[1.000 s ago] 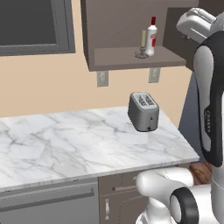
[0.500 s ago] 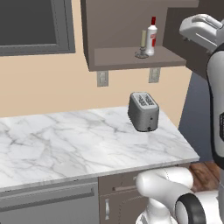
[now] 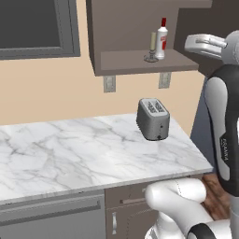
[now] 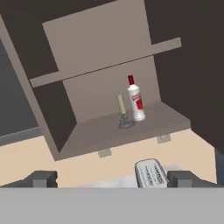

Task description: Get the candle and the liquor from the cabinet and move them to the dining counter.

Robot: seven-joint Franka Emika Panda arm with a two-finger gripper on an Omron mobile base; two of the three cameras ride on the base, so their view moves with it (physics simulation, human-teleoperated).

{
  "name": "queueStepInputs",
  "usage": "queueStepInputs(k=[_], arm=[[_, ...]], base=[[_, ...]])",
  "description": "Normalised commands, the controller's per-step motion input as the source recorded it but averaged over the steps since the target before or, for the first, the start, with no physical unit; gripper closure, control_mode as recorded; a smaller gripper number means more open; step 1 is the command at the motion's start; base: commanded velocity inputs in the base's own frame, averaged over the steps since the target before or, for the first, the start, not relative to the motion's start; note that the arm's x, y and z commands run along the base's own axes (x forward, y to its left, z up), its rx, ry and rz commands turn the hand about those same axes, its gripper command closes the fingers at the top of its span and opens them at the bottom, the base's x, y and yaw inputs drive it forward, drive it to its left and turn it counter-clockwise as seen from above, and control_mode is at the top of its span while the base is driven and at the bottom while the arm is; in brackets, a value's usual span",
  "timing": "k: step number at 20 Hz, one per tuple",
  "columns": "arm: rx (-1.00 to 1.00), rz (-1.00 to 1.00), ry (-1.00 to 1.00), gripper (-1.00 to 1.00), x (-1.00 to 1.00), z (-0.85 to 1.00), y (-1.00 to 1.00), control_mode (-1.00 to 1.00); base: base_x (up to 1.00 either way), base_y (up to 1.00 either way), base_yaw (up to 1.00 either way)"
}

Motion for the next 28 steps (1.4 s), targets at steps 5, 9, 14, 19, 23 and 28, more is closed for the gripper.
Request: queueStepInputs(k=[5,9,14,19,23,28], arm=[[-0.11,0.0,-0.01,-1.0,0.24,0.0,0.0,-1.0],[-0.08,0.0,0.0,-1.0,0.28,0.0,0.0,-1.0],[-0.06,-0.02,0.0,-1.0,0.2,0.0,-0.02,-1.0],[-0.08,-0.05,0.0,-1.0,0.06,-0.04,-0.12,-1.0],[-0.06,-0.01,0.0,-1.0,0.12,-0.04,-0.07,-1.0],[-0.01,0.0,0.0,-1.0,0.09,-0.01,-0.08,-1.0]], base=[[0.0,0.0,0.0],[0.0,0.0,0.0],[0.0,0.0,0.0],[0.0,0.0,0.0],[0.0,0.0,0.0],[0.0,0.0,0.0]])
